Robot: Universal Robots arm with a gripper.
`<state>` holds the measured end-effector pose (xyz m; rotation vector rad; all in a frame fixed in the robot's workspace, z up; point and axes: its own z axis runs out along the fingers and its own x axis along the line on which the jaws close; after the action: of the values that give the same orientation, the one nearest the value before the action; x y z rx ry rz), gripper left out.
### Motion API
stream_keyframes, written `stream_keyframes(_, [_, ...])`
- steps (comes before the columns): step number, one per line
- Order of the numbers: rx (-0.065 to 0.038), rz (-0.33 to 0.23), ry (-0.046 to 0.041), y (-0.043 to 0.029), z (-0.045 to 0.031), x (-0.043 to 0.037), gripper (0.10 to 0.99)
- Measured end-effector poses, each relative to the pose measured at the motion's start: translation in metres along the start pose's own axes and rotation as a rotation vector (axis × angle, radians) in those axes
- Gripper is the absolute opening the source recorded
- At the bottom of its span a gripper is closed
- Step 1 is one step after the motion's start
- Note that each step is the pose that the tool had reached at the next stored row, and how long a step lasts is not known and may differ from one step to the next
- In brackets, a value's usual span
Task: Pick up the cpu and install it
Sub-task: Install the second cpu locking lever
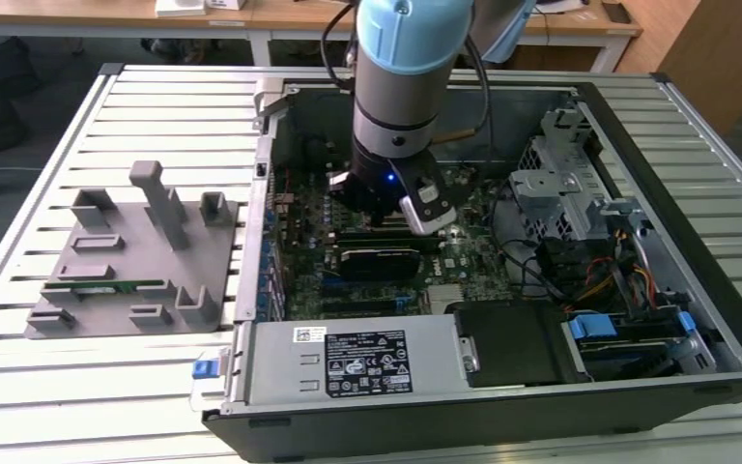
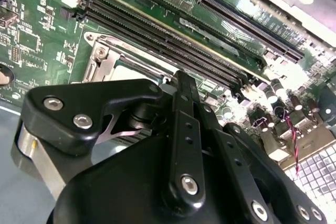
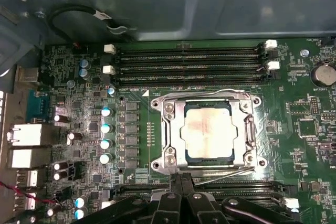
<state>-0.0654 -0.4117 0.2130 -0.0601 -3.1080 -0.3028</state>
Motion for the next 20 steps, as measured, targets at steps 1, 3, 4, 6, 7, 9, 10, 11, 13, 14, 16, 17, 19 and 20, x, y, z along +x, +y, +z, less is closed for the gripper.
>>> stream_keyframes(1, [-0.003, 0.0, 0.0001, -0.0012, 0.0, 0.0, 0.106])
stream_keyframes(3, [-0.007, 0.0, 0.0003, -0.003, -0.0002, 0.0002, 0.106])
stream_keyframes(4, [-0.008, 0.0, 0.0003, -0.0034, -0.0002, 0.0004, 0.106])
stream_keyframes(6, [-0.009, 0.0, 0.0004, -0.0041, -0.0004, 0.001, 0.106])
stream_keyframes(7, [-0.009, 0.0, 0.0004, -0.0045, -0.0004, 0.0014, 0.106])
stream_keyframes(9, [-0.011, 0.0, 0.0005, -0.006, -0.0005, 0.0023, 0.106])
stream_keyframes(10, [-0.013, 0.0, 0.0006, -0.0069, -0.0005, 0.0028, 0.106])
stream_keyframes(11, [-0.014, 0.0, 0.0006, -0.0079, -0.0003, 0.0035, 0.106])
stream_keyframes(13, [-0.017, 0.0, 0.0008, -0.0095, 0.0004, 0.0046, 0.106])
stream_keyframes(14, [-0.019, 0.0, 0.0008, -0.0101, 0.001, 0.0052, 0.106])
stream_keyframes(16, [-0.027, 0.0, 0.0011, -0.011, 0.0028, 0.0066, 0.106])
stream_keyframes(17, [-0.032, -0.001, 0.0013, -0.0115, 0.0036, 0.0077, 0.106])
stream_keyframes(19, [-0.048, -0.001, 0.0022, -0.0126, 0.0063, 0.01, 0.106])
stream_keyframes(20, [-0.058, -0.002, 0.0027, -0.0131, 0.0085, 0.0102, 0.106])
